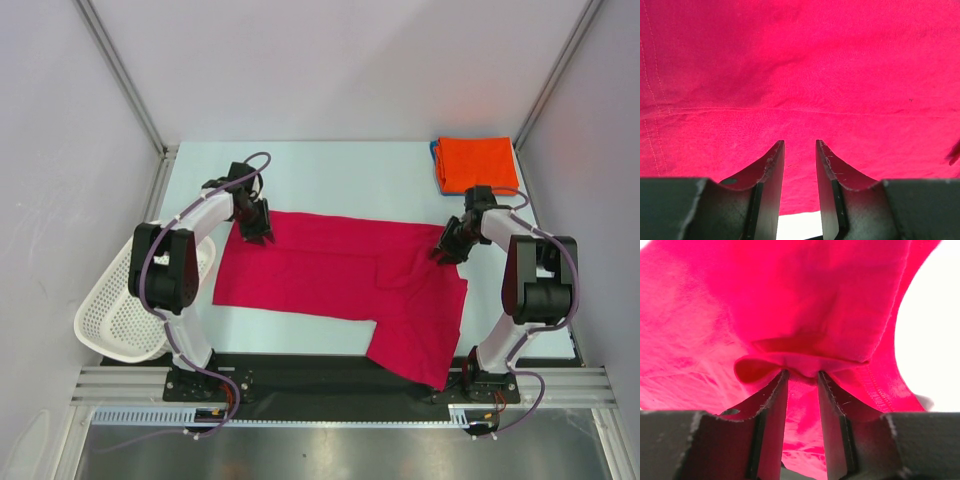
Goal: Fold and stack the t-shirts
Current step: Fold the tshirt
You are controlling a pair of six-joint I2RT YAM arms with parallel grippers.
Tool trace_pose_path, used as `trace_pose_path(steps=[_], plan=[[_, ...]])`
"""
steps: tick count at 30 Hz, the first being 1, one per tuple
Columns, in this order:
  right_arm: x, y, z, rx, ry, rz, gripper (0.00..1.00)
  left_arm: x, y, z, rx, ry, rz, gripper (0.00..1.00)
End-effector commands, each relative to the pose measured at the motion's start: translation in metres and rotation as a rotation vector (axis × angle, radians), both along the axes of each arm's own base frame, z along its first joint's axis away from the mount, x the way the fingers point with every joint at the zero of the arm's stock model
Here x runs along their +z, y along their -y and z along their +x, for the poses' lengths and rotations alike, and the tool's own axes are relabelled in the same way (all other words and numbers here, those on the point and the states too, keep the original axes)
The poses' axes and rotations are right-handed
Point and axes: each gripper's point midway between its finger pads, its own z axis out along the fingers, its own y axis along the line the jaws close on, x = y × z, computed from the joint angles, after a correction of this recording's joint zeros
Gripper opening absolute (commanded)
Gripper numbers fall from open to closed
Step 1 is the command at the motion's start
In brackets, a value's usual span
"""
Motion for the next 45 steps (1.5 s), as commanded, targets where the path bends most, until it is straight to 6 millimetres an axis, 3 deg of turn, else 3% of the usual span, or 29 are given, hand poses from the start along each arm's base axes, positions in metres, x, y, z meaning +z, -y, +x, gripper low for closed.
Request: trace_pose_path(steps=[1,8,12,13,20,25,30,36,45], plan=[[0.004,-0.002,0.007,0.018,0.018,-0.012,0.34,0.018,0.002,0.010,-0.020,0.051,-0.025,0.36],[0.010,-0.009,-0.005,0.035,0.011,0.006,0.24,0.017,0.001,0.011,-0.013,0.052,-0.024,0.36],[0.015,-0.012,-0.015,0.026,-0.010,0.024,0.01,0.017,0.001,0.011,-0.011,0.052,-0.025,0.36],[0.019,-0.012,-0.018,0.022,-0.011,0.024,0.00,0.017,0.001,0.011,-0.013,0.053,-0.026,0.36],[0.034,-0.001,-0.058,-0.005,-0.125,-0.021,0.00,0.017,-0.002,0.009,-0.007,0.063,-0.017,0.36],[0.032,0.000,-0.069,-0.010,-0.159,-0.004,0.00,0.012,-0.002,0.004,-0.001,0.053,-0.021,0.36],[0.009,-0.003,-0.057,-0.014,-0.163,0.029,0.24,0.011,0.000,0.005,0.001,0.051,-0.028,0.36],[0.008,-0.018,-0.057,0.014,-0.141,0.057,0.37,0.016,-0.001,0.008,0.001,0.063,-0.025,0.37],[0.001,-0.021,-0.061,0.011,-0.161,0.071,0.25,0.015,-0.001,0.010,0.000,0.060,-0.027,0.37]])
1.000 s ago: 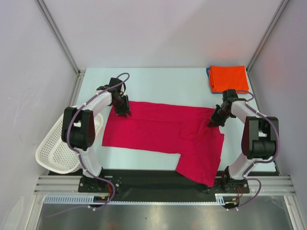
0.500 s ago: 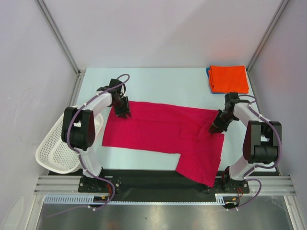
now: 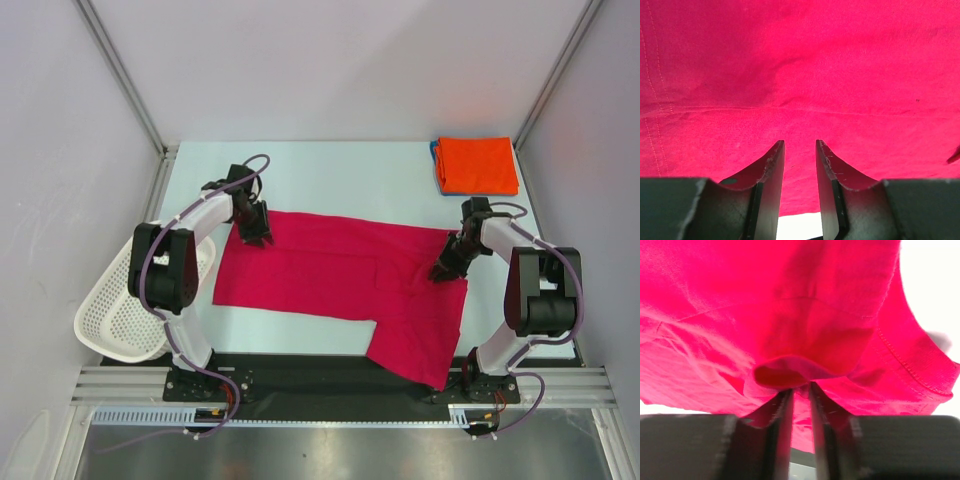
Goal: Fold and stack the t-shirts
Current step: Fold the tshirt
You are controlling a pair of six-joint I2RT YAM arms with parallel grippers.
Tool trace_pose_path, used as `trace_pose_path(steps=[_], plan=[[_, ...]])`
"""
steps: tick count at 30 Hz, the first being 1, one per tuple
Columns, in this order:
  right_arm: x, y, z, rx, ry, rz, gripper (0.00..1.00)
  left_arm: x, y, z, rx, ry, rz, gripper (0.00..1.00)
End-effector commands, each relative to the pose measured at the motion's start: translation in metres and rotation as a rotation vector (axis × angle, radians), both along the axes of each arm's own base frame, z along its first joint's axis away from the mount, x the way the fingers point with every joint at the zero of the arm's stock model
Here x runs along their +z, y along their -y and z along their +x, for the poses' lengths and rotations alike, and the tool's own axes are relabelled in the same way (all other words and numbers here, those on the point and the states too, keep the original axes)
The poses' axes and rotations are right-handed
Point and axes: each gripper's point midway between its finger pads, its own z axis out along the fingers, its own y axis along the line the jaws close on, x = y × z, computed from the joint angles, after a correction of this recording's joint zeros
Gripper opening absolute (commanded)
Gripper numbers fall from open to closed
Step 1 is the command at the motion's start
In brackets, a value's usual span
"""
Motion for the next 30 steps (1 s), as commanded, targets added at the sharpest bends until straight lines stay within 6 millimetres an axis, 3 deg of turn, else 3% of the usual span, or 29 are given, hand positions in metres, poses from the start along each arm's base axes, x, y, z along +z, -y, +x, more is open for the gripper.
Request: trace_pose_path(steps=[1,4,7,11,15,20,30], plan=[[-0.002,-0.005,-0.001,-0.013,-0.001,0.025,0.22,0.020,0.002,0.014,-0.007,0.070,-0.030,0.37],[-0.003,-0.006,-0.004,-0.018,-0.012,0.030,0.00,0.020,0.002,0.014,-0.008,0.068,-0.031,0.37],[0.005,-0.003,-0.016,-0.001,-0.044,0.009,0.00,0.019,0.001,0.013,-0.010,0.066,-0.024,0.37],[0.020,0.016,-0.033,0.002,-0.104,-0.073,0.00,0.022,-0.003,0.013,-0.011,0.078,-0.006,0.37],[0.027,0.014,-0.053,0.023,-0.182,-0.034,0.00,0.022,-0.004,0.014,-0.013,0.080,0.004,0.37],[0.042,0.008,-0.047,0.005,-0.159,0.021,0.00,0.020,-0.004,0.013,-0.013,0.075,0.000,0.37],[0.040,0.017,-0.055,-0.056,-0.185,0.111,0.00,0.020,-0.002,0.009,-0.025,0.072,-0.008,0.37]])
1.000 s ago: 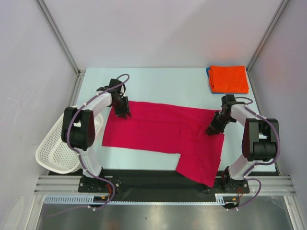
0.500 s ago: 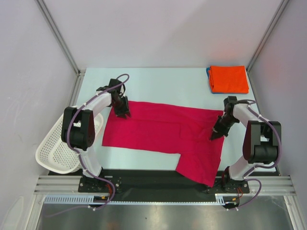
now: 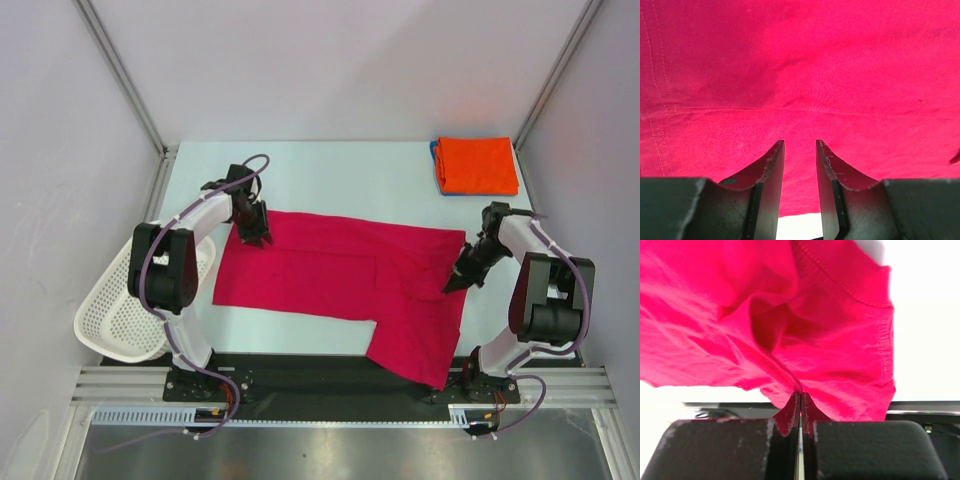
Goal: Fold and stack the t-shirts
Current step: Fold the tshirt
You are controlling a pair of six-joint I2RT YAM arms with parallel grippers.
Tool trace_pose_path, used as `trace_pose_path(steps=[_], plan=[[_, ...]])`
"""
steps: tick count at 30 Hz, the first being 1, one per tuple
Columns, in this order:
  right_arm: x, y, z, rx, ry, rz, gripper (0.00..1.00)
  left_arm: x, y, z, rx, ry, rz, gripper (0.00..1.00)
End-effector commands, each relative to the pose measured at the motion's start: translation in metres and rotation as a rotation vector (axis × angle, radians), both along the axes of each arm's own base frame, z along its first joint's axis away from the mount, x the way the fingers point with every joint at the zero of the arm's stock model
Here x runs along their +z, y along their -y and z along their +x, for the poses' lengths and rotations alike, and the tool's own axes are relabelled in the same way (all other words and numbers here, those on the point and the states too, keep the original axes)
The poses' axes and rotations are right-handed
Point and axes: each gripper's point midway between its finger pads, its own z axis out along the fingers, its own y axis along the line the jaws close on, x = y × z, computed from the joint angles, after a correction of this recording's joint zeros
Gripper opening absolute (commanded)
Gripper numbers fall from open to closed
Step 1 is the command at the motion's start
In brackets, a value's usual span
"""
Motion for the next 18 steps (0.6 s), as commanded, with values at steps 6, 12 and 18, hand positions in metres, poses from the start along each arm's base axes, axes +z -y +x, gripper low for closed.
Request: trace_pose_path(steps=[6,12,18], plan=[[0.003,0.012,-0.017,0.019,-0.054,-0.014,0.08,0.019,0.002,0.002,-0.038,0.071,-0.016,0.37],[0.003,0.036,-0.018,0.042,-0.066,-0.171,0.34,0.030,0.006,0.000,-0.077,0.105,0.010,0.37],[0.040,0.052,0.086,-0.101,0.294,-0.195,0.57,0.038,0.015,0.001,-0.107,0.126,0.014,0.37]])
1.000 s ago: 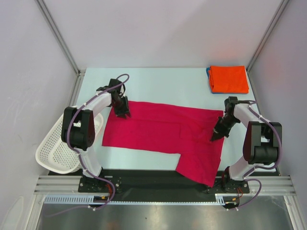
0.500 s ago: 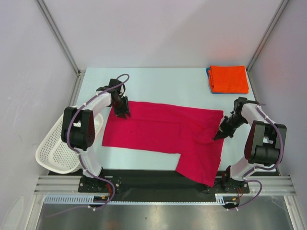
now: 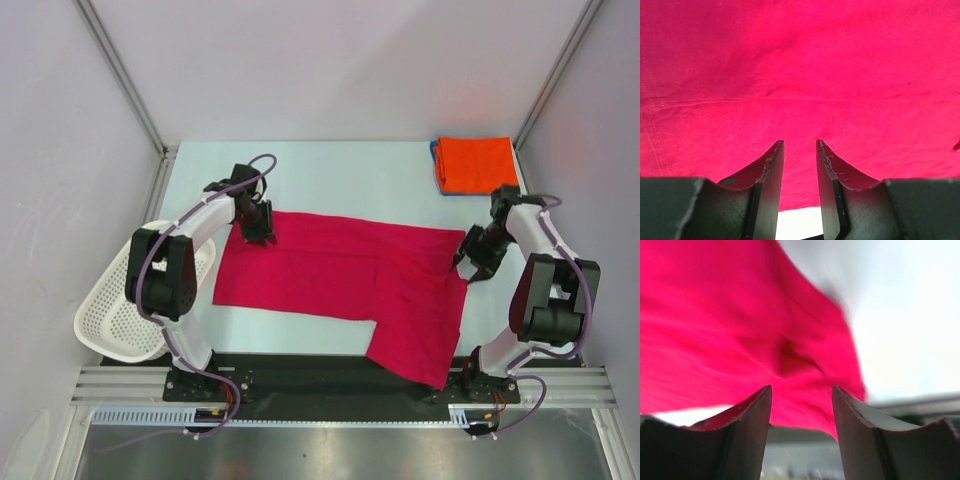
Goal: Fold and stack the t-shirts
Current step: Fold the tshirt
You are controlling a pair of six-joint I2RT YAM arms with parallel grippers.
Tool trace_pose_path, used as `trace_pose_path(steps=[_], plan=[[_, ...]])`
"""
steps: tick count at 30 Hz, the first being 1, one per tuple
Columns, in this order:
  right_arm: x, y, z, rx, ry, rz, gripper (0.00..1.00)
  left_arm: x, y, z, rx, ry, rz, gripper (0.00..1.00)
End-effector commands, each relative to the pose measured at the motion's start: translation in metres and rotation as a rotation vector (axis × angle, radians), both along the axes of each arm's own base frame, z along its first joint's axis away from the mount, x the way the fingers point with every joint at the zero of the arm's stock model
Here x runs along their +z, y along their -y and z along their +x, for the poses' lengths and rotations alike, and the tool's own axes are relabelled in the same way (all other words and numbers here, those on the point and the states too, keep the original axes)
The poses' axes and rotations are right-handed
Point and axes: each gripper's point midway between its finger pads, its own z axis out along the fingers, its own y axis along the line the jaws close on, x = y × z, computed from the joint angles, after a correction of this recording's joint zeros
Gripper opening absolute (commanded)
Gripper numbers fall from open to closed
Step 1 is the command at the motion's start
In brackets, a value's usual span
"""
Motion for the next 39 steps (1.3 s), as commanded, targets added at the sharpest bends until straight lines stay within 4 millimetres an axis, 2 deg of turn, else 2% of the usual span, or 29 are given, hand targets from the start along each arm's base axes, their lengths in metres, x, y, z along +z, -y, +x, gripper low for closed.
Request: trace_pose_path(steps=[1,2,4,5,6,8,9,10,13,18,23,27,31,33,35,39], plan=[[0.031,0.021,0.086,-0.093,0.311,-0.044,0.57,0.025,0.003,0.009,-0.036,0.081,0.003,0.37],[0.021,0.024,0.098,-0.104,0.308,-0.036,0.57,0.025,0.003,0.011,-0.037,0.080,0.004,0.37],[0.022,0.036,0.128,-0.132,0.377,-0.040,0.57,0.028,0.004,0.019,-0.038,0.082,0.010,0.37],[0.008,0.041,0.136,-0.141,0.353,-0.040,0.57,0.029,0.004,0.022,-0.038,0.082,0.009,0.37],[0.006,0.047,0.146,-0.146,0.374,-0.044,0.57,0.034,0.004,0.029,-0.035,0.096,0.007,0.38],[0.004,0.056,0.163,-0.142,0.402,-0.042,0.57,0.033,0.003,0.036,-0.021,0.088,-0.001,0.38],[-0.007,0.060,0.169,-0.132,0.394,-0.046,0.57,0.038,0.000,0.044,-0.003,0.099,-0.013,0.38],[-0.009,0.062,0.174,-0.109,0.407,-0.051,0.57,0.032,0.001,0.046,0.006,0.078,-0.028,0.38],[-0.013,0.062,0.188,-0.101,0.422,-0.027,0.54,0.034,0.002,0.053,0.013,0.074,-0.056,0.38],[-0.009,0.053,0.195,-0.117,0.448,0.012,0.48,0.032,0.001,0.056,0.014,0.073,-0.055,0.38],[-0.012,0.050,0.189,-0.161,0.408,0.033,0.51,0.026,-0.002,0.061,0.027,0.062,-0.055,0.38],[-0.018,0.044,0.190,-0.169,0.399,0.060,0.51,0.023,-0.011,0.074,0.067,0.052,-0.066,0.38],[-0.019,0.041,0.198,-0.176,0.408,0.078,0.42,0.015,-0.023,0.086,0.128,0.024,-0.064,0.37],[-0.017,0.045,0.202,-0.182,0.416,0.062,0.37,0.019,-0.031,0.097,0.154,0.031,-0.062,0.37],[-0.016,0.051,0.205,-0.185,0.421,0.037,0.28,0.007,-0.038,0.102,0.186,0.007,-0.032,0.36],[-0.020,0.067,0.211,-0.189,0.439,-0.001,0.11,0.001,-0.048,0.118,0.231,0.014,-0.012,0.33]])
